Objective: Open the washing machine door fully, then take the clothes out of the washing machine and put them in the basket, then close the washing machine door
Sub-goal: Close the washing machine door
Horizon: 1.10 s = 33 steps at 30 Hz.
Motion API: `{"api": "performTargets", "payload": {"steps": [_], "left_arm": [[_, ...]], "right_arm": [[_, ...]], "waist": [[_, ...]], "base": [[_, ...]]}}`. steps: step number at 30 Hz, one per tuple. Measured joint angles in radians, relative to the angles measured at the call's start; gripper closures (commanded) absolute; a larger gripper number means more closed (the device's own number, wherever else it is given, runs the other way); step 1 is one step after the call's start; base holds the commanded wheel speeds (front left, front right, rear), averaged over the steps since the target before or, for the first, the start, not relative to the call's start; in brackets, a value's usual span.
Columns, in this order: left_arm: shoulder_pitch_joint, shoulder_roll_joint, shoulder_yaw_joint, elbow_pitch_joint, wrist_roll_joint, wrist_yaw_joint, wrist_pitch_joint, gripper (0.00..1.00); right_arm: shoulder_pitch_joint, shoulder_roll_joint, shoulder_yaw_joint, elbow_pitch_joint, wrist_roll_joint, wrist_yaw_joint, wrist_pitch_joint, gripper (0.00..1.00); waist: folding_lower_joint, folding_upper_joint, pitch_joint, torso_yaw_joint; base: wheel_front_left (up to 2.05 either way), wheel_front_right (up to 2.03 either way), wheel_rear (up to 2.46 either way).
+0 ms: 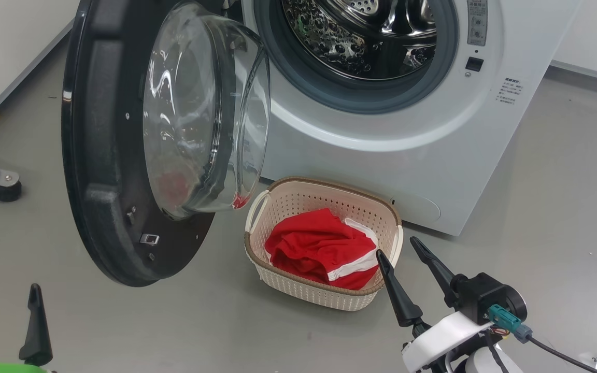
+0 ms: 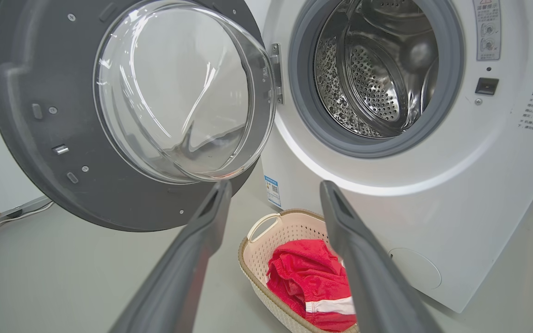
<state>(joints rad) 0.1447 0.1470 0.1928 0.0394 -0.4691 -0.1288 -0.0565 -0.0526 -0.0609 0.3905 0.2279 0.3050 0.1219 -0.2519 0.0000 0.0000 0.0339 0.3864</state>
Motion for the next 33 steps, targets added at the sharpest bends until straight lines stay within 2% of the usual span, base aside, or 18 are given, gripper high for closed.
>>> {"api": "performTargets", "payload": {"steps": [14,33], "left_arm": [[0.0,0.013,-0.014,0.044,0.0,0.0,-0.069,0.0],[0.0,0.024,-0.037,0.069,0.0,0.0,-0.103,0.0]], "right_arm": [[0.0,0.001,-0.002,-0.001,0.0,0.0,0.0,0.0],[0.0,0.002,-0.007,-0.001,0.0,0.0,0.0,0.0]], "waist": [[0.0,0.0,0.004,-0.001],[0.0,0.0,0.01,0.0]], "base": [[0.0,0.0,0.0],[0.0,0.0,0.0]]}}
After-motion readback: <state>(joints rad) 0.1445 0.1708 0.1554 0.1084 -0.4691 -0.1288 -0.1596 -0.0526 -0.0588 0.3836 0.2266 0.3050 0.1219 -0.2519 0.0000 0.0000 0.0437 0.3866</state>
